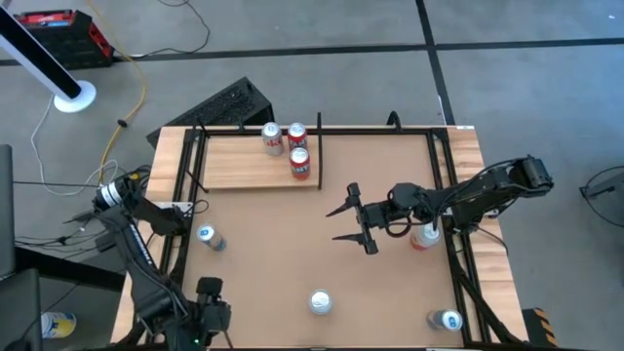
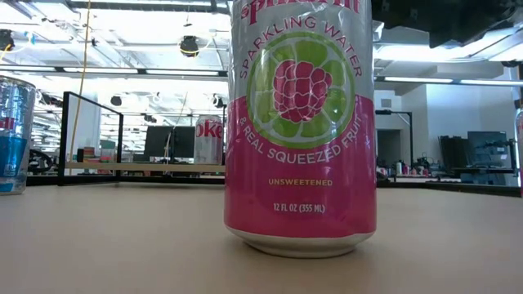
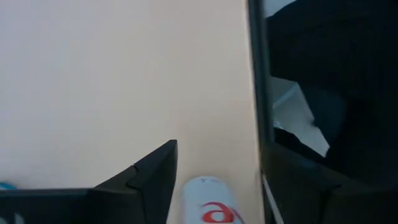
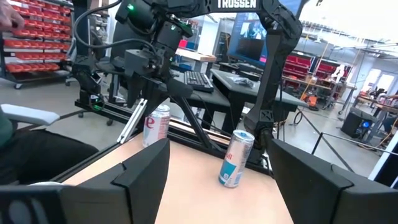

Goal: Place canned beverage on shelf
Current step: Put the red-silver soda can on the shelf aligned with the other red-silver soda can, then put the bottom pink-white soda can on the shelf

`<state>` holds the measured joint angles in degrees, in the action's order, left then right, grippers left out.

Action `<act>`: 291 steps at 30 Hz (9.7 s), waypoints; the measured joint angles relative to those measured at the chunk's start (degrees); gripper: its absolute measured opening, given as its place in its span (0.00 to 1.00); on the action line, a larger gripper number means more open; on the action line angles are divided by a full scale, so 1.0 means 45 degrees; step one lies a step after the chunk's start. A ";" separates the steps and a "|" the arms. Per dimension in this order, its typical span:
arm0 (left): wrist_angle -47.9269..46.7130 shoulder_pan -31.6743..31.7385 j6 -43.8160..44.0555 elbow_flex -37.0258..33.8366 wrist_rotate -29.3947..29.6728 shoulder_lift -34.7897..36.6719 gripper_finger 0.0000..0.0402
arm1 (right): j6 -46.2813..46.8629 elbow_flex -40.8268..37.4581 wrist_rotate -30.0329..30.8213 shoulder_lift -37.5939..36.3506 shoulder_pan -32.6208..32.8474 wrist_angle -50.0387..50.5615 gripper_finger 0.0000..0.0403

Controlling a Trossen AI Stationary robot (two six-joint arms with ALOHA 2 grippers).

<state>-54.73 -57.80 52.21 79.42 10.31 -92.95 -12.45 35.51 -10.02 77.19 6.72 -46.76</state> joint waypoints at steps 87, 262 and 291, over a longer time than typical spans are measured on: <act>-0.2206 0.4095 -0.4120 -0.1462 -0.0769 0.1135 0.70 | 0.0000 0.0000 0.0000 0.0000 -0.0004 0.0194 0.74; 0.5171 0.9363 -1.3305 -0.1593 -0.6370 0.2308 0.00 | 0.1299 0.0000 0.0009 0.0000 -0.0083 0.1985 0.74; 1.7099 0.6584 -1.4273 -0.4276 -0.2891 -0.0703 0.66 | 0.1331 0.0000 0.0010 0.0000 -0.0102 0.2072 0.74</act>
<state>22.22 -28.17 -12.02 60.18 -2.70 -96.11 -6.46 35.51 -9.98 77.19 6.26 -37.44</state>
